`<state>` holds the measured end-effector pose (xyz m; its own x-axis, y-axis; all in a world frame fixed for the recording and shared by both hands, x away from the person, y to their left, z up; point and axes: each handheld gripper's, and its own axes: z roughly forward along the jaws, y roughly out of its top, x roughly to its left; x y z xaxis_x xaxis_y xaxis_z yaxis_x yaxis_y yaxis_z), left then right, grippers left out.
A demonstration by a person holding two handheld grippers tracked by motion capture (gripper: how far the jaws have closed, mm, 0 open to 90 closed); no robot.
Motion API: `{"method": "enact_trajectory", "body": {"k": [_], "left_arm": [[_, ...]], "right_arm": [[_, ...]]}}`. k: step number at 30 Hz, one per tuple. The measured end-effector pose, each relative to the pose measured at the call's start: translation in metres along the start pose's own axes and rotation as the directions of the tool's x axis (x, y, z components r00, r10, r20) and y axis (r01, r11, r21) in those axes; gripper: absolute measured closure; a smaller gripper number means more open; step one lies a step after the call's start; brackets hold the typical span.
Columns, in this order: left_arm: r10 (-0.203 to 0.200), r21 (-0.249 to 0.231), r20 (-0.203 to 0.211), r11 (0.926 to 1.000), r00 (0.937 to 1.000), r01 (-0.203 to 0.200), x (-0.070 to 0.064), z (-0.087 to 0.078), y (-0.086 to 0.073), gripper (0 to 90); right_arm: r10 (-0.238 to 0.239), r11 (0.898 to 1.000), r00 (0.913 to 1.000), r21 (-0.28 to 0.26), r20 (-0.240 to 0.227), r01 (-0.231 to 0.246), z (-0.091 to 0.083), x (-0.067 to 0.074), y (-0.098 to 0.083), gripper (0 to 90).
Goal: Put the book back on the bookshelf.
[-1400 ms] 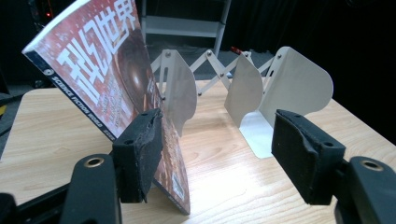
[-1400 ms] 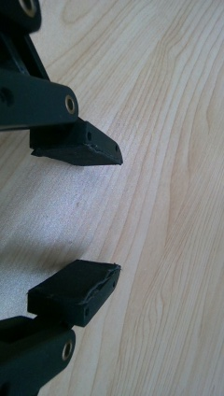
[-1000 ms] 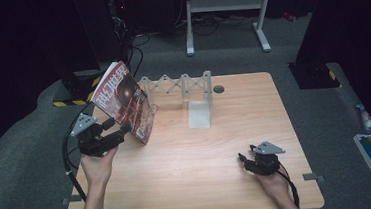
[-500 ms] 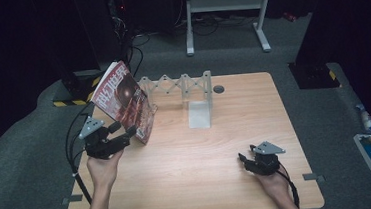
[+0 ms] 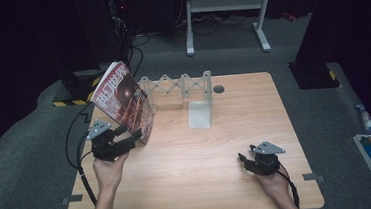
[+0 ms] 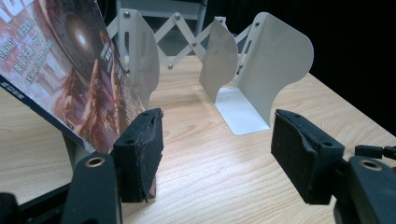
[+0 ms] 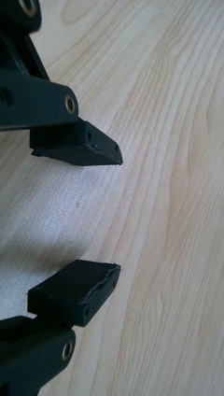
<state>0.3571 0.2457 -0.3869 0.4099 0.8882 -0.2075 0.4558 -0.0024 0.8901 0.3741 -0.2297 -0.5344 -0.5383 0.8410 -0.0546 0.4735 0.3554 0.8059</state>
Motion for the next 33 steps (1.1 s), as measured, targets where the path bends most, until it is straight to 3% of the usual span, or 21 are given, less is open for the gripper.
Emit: {"method": "enact_trajectory", "body": {"k": [33], "left_arm": [[-0.004, 0.038, 0.064, 0.9993, 0.9979, 0.002, -0.015, 0.026, -0.022, 33.8]], "right_arm": [[0.000, 1.000, 1.0000, 0.000, 0.000, 0.000, 0.000, 0.000, 0.000, 40.8]]}}
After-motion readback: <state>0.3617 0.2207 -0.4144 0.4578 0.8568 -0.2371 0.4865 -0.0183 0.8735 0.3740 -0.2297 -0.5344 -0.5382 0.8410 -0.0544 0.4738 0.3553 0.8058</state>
